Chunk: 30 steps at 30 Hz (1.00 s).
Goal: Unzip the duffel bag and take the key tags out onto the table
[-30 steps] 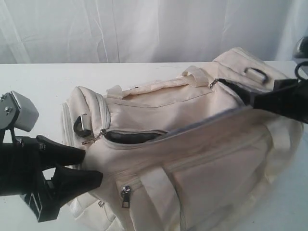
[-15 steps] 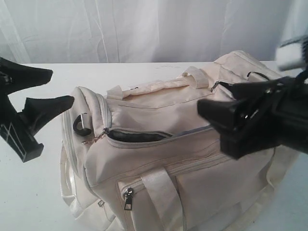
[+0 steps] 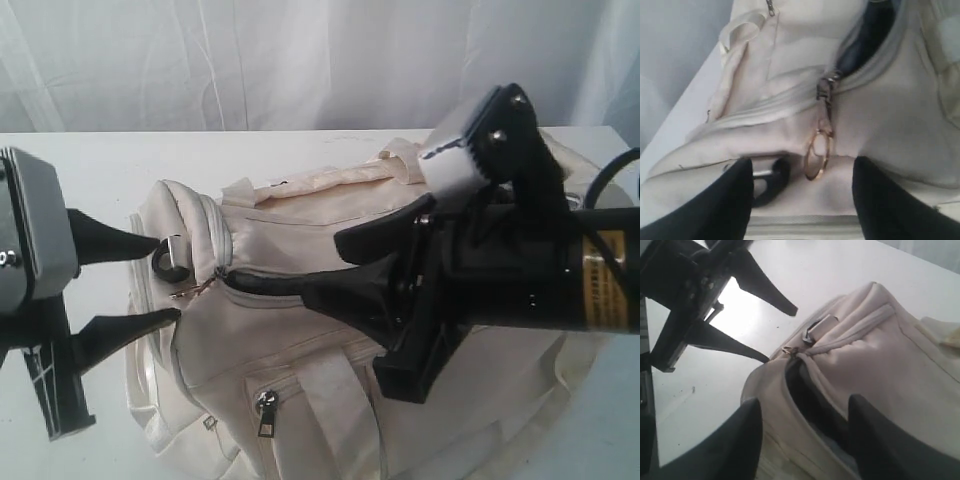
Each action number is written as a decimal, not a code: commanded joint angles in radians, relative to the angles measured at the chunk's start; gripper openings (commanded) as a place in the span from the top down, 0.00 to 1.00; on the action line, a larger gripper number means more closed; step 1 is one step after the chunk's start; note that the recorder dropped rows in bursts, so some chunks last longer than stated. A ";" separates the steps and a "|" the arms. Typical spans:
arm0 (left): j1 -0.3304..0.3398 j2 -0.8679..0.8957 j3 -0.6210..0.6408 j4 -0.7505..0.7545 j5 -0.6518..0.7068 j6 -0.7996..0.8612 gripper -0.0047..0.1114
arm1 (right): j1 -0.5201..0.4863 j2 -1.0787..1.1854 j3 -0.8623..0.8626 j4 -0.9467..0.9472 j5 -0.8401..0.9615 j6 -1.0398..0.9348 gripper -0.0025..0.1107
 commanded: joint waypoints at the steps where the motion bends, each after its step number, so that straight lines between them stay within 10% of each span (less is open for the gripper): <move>1: 0.001 -0.004 0.021 0.011 -0.036 0.008 0.46 | 0.061 0.059 -0.040 0.017 -0.007 -0.090 0.55; 21: 0.001 0.040 0.024 -0.004 -0.010 0.071 0.59 | 0.190 0.253 -0.118 0.017 0.222 -0.083 0.55; 30: 0.001 0.101 0.022 -0.170 -0.014 0.205 0.59 | 0.190 0.271 -0.118 0.017 0.210 -0.083 0.83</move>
